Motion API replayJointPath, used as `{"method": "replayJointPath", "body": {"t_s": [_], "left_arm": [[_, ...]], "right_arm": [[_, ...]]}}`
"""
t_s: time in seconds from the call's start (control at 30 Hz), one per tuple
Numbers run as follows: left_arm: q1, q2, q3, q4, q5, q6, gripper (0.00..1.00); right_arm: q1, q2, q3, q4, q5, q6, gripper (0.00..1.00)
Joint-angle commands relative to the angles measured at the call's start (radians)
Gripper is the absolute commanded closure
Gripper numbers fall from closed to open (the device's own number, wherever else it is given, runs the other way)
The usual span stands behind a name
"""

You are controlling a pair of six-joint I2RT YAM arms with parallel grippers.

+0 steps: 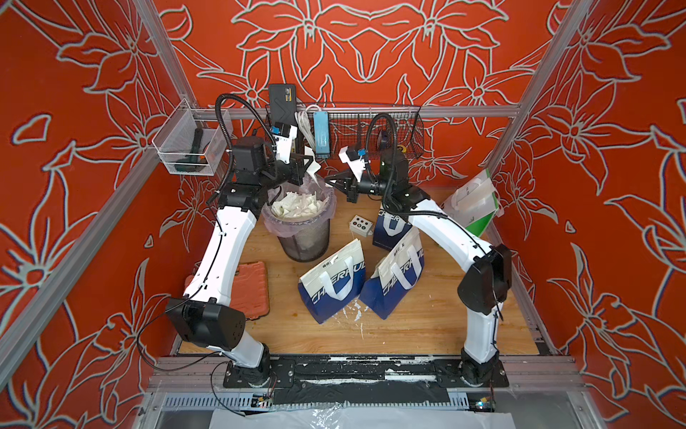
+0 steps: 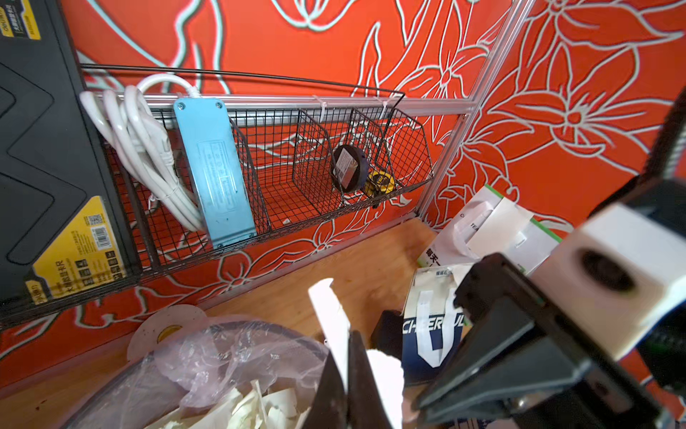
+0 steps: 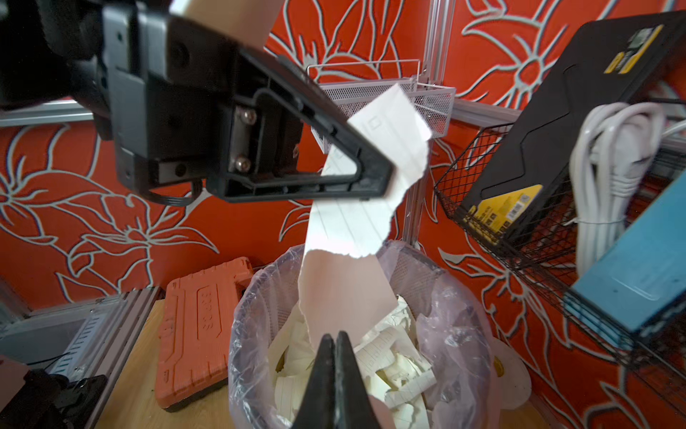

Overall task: Shred takeout receipts and throw away
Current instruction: Place the takeout receipt in the trash bin.

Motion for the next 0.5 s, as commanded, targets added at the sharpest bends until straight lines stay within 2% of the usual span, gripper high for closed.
{"method": "replayJointPath", "body": {"t_s": [0.0, 0.13, 0.2, 0.23, 0.33, 0.47], "left_arm": [[0.005, -0.019, -0.012, 0.063, -0.007, -0.093, 1.00], [0.016, -0.029, -0.038, 0.054, -0.127, -0.183, 1.00], [0.017, -0.045, -0.076, 0.079, -0.153, -0.227, 1.00], [0.017, -0.053, -0.093, 0.087, -0.155, -0.238, 1.00], [0.017, -0.072, -0.130, 0.101, -0.176, -0.256, 1.00], [0.025, -0.081, -0.145, 0.110, -0.212, -0.247, 1.00]], "right_arm": [[0.030, 0.038, 0.069, 0.016, 0.032, -0.005, 0.93], [0.056, 0.103, 0.114, 0.027, 0.082, -0.015, 0.80], [0.064, 0.125, 0.127, 0.037, 0.110, -0.025, 0.66], [0.067, 0.128, 0.128, 0.044, 0.122, -0.032, 0.62], [0.078, 0.132, 0.127, 0.061, 0.116, -0.057, 0.55], [0.078, 0.132, 0.098, 0.130, 0.044, 0.020, 0.50]]}}
